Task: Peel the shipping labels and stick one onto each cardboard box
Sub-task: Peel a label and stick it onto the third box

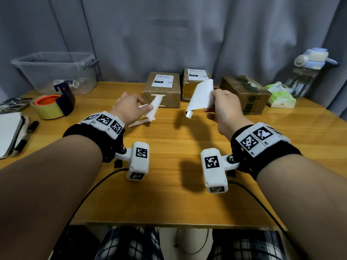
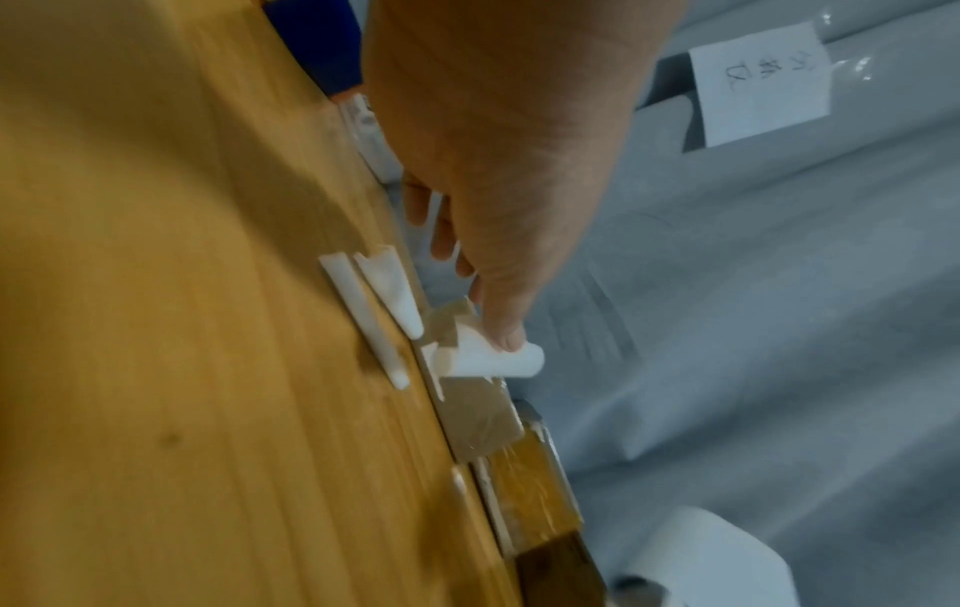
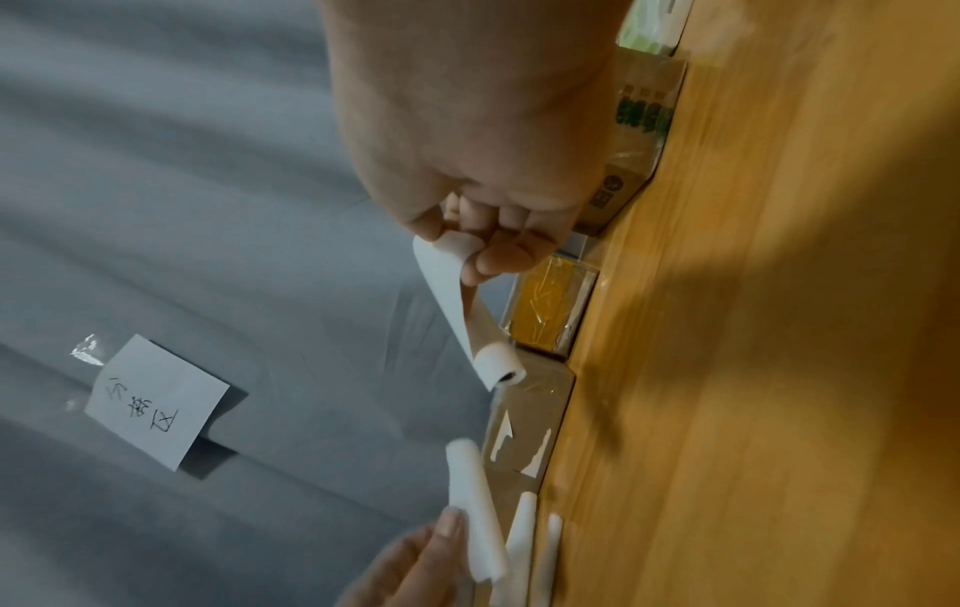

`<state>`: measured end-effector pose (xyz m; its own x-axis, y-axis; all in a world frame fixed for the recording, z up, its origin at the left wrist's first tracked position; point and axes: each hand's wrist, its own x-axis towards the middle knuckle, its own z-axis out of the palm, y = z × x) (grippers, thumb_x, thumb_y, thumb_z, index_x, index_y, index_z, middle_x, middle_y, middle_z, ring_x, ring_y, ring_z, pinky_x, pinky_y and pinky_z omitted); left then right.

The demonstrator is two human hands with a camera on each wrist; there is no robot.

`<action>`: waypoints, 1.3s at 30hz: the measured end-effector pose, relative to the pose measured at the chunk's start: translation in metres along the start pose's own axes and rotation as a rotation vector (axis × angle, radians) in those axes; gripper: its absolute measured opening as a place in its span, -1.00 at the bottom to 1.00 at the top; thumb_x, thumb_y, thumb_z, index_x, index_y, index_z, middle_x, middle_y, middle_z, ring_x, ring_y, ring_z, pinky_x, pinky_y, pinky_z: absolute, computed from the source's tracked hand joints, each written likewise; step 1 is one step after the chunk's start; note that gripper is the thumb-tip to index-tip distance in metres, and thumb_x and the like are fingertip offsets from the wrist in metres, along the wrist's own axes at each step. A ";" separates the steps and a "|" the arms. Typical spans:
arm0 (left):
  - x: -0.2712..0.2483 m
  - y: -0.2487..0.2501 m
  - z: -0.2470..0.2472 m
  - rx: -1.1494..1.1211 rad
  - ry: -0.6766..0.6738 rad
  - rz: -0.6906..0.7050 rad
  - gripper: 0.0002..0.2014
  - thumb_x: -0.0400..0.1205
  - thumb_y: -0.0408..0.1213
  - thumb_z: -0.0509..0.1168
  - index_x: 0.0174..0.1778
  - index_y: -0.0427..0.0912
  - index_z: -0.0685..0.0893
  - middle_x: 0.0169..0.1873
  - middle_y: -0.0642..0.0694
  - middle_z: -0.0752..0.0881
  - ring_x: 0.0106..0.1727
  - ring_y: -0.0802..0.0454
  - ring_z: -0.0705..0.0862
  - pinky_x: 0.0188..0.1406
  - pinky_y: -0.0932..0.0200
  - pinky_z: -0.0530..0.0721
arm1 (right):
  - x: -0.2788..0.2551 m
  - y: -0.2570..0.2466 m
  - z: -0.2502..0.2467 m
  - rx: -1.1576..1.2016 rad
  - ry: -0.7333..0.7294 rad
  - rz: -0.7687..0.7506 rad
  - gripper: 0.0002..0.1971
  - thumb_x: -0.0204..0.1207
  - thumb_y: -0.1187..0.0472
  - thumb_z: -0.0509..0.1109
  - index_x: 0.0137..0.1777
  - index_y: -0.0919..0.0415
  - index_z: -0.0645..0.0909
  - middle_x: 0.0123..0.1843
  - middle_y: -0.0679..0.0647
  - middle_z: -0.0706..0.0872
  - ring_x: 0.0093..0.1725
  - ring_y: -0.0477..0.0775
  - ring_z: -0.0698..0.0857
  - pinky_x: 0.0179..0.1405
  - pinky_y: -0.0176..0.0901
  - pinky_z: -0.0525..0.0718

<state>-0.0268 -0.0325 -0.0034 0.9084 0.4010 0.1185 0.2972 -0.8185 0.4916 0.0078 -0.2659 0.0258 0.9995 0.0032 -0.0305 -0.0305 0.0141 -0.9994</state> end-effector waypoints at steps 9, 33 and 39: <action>-0.008 0.032 -0.007 0.268 0.109 0.100 -0.90 0.60 -0.16 0.29 -0.14 -0.09 0.64 0.06 -0.17 0.71 0.14 -0.21 0.63 0.14 -0.02 0.48 | -0.010 -0.014 0.005 0.044 -0.049 0.066 -0.85 0.66 0.14 0.16 0.12 0.12 0.49 -0.13 0.13 0.63 -0.30 0.01 0.62 -0.37 -0.25 0.63; -0.005 0.140 0.011 -0.696 0.145 0.464 -0.93 0.57 -0.31 0.36 -0.22 -0.14 0.62 -0.35 0.00 0.59 -0.37 0.27 0.47 -0.32 0.50 0.46 | 0.033 -0.051 -0.045 -0.124 -0.097 -0.181 -0.75 0.63 0.01 0.24 -0.12 0.08 0.70 -0.45 -0.14 0.52 -0.48 -0.13 0.38 -0.63 -0.39 0.33; 0.018 0.168 0.033 -0.830 -0.008 0.435 -0.81 0.57 -0.35 0.36 -0.32 -0.02 0.57 -0.19 -0.23 0.70 -0.32 0.20 0.49 -0.26 0.36 0.50 | 0.063 -0.051 -0.075 -0.235 -0.120 -0.207 -0.84 0.58 0.08 0.37 -0.14 0.16 0.66 -0.38 -0.02 0.56 -0.35 -0.05 0.51 -0.35 -0.24 0.51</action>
<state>0.0492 -0.1762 0.0524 0.8932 0.1232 0.4325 -0.3717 -0.3390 0.8642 0.0728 -0.3409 0.0735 0.9766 0.1422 0.1611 0.1883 -0.2044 -0.9606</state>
